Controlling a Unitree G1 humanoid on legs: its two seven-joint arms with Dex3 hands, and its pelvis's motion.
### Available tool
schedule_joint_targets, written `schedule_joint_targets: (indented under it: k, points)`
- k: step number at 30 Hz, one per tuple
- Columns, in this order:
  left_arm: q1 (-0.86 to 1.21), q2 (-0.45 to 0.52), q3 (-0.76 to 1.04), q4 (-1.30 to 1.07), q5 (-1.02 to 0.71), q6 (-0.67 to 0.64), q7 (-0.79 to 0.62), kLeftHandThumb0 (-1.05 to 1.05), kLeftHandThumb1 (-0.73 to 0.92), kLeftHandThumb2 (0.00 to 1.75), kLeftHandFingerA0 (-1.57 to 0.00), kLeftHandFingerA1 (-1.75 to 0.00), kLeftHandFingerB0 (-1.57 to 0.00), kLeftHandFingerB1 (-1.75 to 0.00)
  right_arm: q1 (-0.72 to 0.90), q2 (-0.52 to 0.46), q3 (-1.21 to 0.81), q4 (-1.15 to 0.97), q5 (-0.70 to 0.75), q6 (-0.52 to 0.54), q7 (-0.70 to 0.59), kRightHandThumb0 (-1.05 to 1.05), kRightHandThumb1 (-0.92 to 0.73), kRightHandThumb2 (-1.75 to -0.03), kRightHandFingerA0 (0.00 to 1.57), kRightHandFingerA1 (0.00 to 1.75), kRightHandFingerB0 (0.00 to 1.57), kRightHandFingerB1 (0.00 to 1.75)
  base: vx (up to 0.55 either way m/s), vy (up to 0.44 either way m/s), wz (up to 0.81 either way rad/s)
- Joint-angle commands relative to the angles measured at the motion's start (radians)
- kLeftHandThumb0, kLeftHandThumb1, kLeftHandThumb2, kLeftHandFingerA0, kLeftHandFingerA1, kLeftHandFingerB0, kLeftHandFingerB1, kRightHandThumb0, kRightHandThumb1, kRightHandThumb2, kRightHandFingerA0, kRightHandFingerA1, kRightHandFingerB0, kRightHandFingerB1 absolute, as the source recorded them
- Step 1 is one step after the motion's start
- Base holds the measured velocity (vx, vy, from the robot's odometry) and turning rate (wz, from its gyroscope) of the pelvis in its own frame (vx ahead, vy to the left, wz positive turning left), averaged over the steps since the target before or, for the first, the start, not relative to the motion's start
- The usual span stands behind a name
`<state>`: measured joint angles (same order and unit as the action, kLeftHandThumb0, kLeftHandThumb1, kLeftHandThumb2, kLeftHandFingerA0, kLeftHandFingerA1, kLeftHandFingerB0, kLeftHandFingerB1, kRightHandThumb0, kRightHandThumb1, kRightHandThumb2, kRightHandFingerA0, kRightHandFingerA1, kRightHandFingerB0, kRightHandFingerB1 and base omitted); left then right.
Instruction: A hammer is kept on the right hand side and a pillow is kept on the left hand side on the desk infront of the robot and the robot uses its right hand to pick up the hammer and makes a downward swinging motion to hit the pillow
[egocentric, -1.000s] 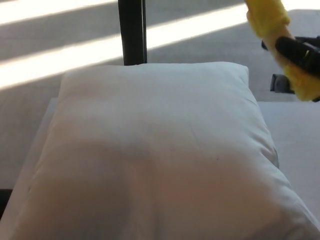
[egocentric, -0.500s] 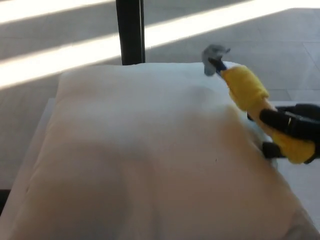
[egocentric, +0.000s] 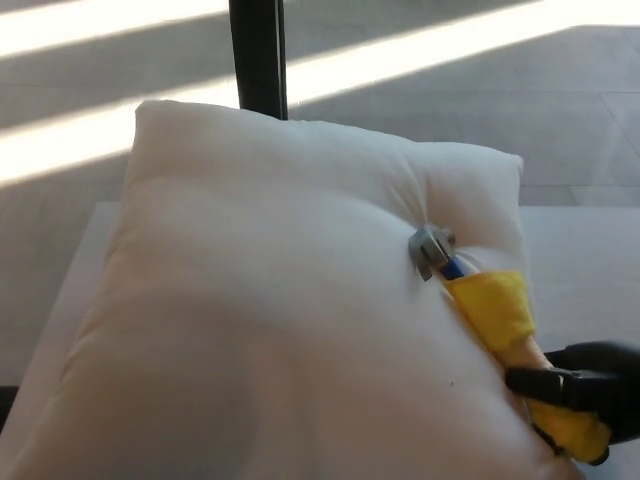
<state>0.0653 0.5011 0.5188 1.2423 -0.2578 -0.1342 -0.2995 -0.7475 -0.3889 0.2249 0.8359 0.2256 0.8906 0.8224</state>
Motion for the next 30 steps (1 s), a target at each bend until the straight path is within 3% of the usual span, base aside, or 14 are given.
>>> schedule_joint_targets:
  k: [1,7,10,16,20,23,25,26,28,30]
  points:
    - [0.012,0.003,0.006,0.003,-0.014,0.017,0.008,-0.63,0.74,0.62,-0.67,-0.62,-0.58,-0.49,0.047,0.031,0.056,0.024,-0.065,0.04,-0.014,-0.32,-0.68,-1.15,1.05,1.75,0.68,1.75,0.0,0.0,0.0]
    - [0.009,0.006,0.005,0.004,-0.012,0.021,0.018,-0.63,0.74,0.62,-0.7,-0.6,-0.58,-0.49,0.011,0.022,0.042,0.017,-0.065,-0.003,-0.018,-0.31,-0.62,-1.14,1.05,1.75,0.75,1.75,0.0,0.0,0.0]
    - [0.016,0.007,-0.005,-0.004,-0.002,0.012,0.012,-0.62,0.76,0.63,-0.66,-0.61,-0.56,-0.49,-0.024,0.023,0.017,0.01,-0.058,0.031,-0.035,-0.33,-0.61,-1.11,1.07,1.75,0.74,1.73,0.0,0.0,0.0]
    - [0.015,0.005,0.003,0.013,-0.009,0.017,0.024,-0.61,0.74,0.62,-0.68,-0.61,-0.58,-0.5,-0.085,0.008,0.002,-0.03,-0.042,0.042,0.02,-0.32,-0.57,-1.23,1.05,1.75,0.73,1.75,0.0,0.0,0.0]
    - [0.023,0.008,-0.018,0.013,0.013,0.0,0.028,-0.64,0.76,0.62,-0.67,-0.59,-0.58,-0.48,-0.16,0.005,-0.057,-0.018,-0.012,0.097,0.022,-0.36,-0.55,-1.15,1.08,1.75,0.74,1.75,0.0,0.0,0.0]
    - [0.031,0.005,-0.015,0.013,0.006,-0.008,0.034,-0.63,0.75,0.62,-0.69,-0.61,-0.58,-0.5,-0.195,-0.012,-0.07,-0.069,-0.011,0.089,0.045,-0.37,-0.52,-1.25,1.07,1.75,0.76,1.75,0.0,0.0,0.0]
    - [0.032,0.002,-0.014,0.011,0.004,0.002,0.047,-0.64,0.75,0.62,-0.72,-0.61,-0.64,-0.5,-0.232,-0.018,-0.092,-0.059,-0.004,0.093,0.051,-0.36,-0.52,-1.2,1.05,1.75,0.79,1.74,0.0,0.0,0.0]
    - [0.034,0.002,-0.02,0.008,0.011,-0.003,0.05,-0.63,0.76,0.62,-0.7,-0.63,-0.61,-0.52,-0.25,-0.026,-0.101,-0.065,-0.005,0.096,0.044,-0.37,-0.53,-1.1,1.05,1.75,0.77,1.7,0.0,0.0,0.0]
    - [0.036,0.006,-0.023,0.005,0.007,-0.003,0.038,-0.63,0.76,0.62,-0.68,-0.63,-0.61,-0.52,-0.279,-0.045,-0.118,-0.068,-0.006,0.077,0.059,-0.36,-0.55,-1.12,1.03,1.75,0.7,1.75,0.0,0.0,0.0]
    - [0.033,0.005,-0.013,0.006,-0.008,0.005,0.037,-0.62,0.74,0.62,-0.69,-0.62,-0.6,-0.52,-0.293,-0.056,-0.127,-0.072,-0.004,0.07,0.071,-0.37,-0.59,-1.11,1.02,1.75,0.73,1.75,0.0,0.0,0.0]
